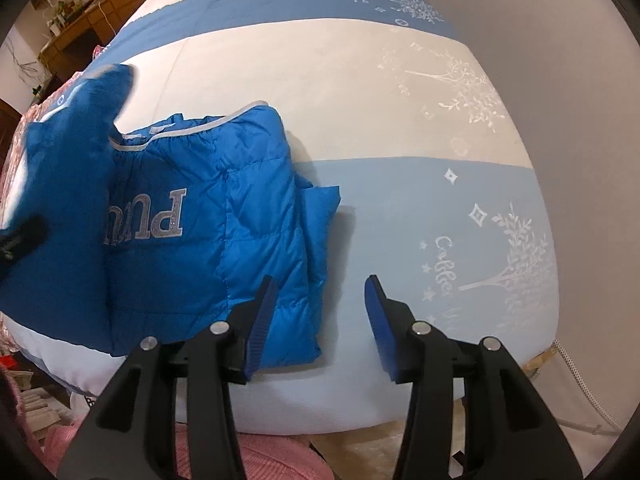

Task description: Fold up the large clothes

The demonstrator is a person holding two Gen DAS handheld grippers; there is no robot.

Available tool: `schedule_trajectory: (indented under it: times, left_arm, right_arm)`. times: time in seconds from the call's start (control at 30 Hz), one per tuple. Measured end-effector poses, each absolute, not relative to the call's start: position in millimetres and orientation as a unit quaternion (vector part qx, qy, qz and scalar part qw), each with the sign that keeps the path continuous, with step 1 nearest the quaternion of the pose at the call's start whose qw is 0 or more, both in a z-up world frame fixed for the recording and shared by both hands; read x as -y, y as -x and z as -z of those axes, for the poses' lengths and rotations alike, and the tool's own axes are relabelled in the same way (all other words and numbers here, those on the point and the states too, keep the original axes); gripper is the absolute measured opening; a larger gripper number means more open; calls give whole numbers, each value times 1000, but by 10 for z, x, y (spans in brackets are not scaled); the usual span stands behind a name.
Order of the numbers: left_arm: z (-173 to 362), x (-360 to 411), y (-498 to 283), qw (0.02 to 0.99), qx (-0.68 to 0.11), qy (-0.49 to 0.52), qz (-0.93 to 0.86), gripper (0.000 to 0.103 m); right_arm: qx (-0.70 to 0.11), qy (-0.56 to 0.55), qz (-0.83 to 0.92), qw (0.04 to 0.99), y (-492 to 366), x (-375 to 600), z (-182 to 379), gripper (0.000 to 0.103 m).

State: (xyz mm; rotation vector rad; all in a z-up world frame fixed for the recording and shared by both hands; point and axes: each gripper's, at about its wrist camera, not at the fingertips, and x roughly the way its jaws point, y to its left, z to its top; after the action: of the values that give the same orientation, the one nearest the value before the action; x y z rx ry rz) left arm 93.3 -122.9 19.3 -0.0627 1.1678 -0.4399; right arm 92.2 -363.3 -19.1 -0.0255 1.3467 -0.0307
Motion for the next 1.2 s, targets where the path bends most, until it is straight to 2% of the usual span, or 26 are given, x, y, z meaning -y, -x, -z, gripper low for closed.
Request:
schedule_trajectory:
  times: [0.27,0.67,0.97,1.03,1.1,1.2]
  left_arm:
    - [241,1724,-989,797,-572,7,195,22]
    - [717,2006,-1030,792,-596,10,131,24]
    - [631,2039,-1003,795,-595,16,116,27]
    - [563,2031,-994,795,-595,22,118,30]
    - [408,2025,-938,803,-582,29,129,40]
    - [126,2034,-841,825,-548,26,140,42]
  right_arm:
    - [-634,10,15,773,-1022,3695,289,51]
    - [-657,2,32,753,-1084,3828,718,51]
    - [-652,3,38,758,-1127,3854,673,51]
    - [-649,3,36,760,-1132,3853,637,51]
    - [-646,-6,32,763,-1141,3872,590,52]
    - [-640,-8,27,768,-1157,3873,516,54]
